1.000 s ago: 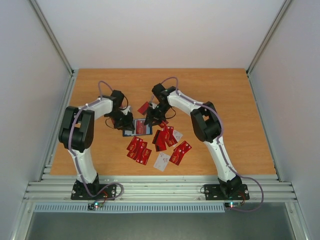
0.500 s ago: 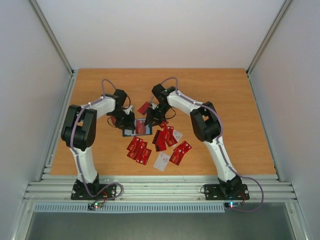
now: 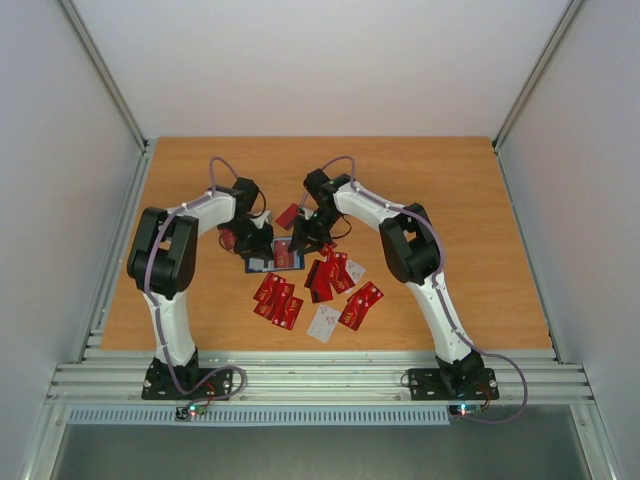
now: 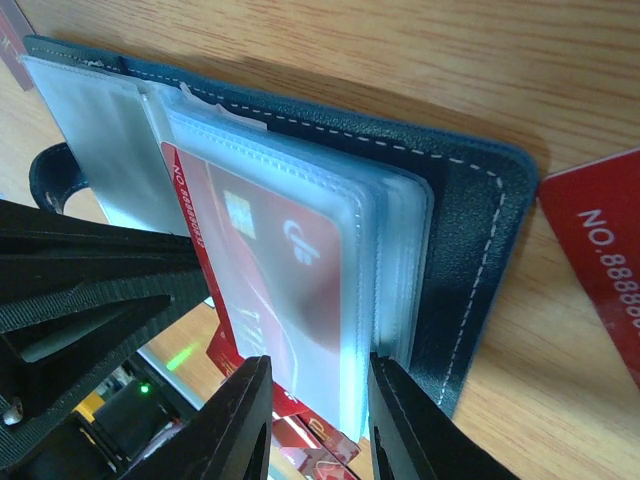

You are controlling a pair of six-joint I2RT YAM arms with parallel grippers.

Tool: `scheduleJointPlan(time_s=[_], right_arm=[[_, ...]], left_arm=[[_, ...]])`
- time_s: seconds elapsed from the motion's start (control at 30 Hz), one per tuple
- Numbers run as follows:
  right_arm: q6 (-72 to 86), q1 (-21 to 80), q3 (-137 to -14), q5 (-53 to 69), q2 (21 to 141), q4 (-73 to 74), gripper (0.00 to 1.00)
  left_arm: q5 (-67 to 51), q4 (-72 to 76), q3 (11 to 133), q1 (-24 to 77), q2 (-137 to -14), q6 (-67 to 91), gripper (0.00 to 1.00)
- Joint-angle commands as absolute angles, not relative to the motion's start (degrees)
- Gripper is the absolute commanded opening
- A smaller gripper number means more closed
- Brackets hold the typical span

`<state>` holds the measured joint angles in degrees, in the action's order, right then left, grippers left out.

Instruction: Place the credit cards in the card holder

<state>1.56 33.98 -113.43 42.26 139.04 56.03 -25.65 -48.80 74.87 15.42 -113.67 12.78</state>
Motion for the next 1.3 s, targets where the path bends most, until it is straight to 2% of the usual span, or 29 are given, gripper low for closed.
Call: scheduleJointPlan(time_s=[0.0,1.27], right_arm=[[1.8,34.4,-114.9,43.3,140.6,56.1,0.28],[2.8,35.9,-118.2,48.7,139.8,55.8,0.28]], left_arm=[[-22.4,-49.3,75.0,16.2,-116.6,12.0,0.09],[-27.3,-46.2,73.5,16.6,-112.7,15.4,0.09]])
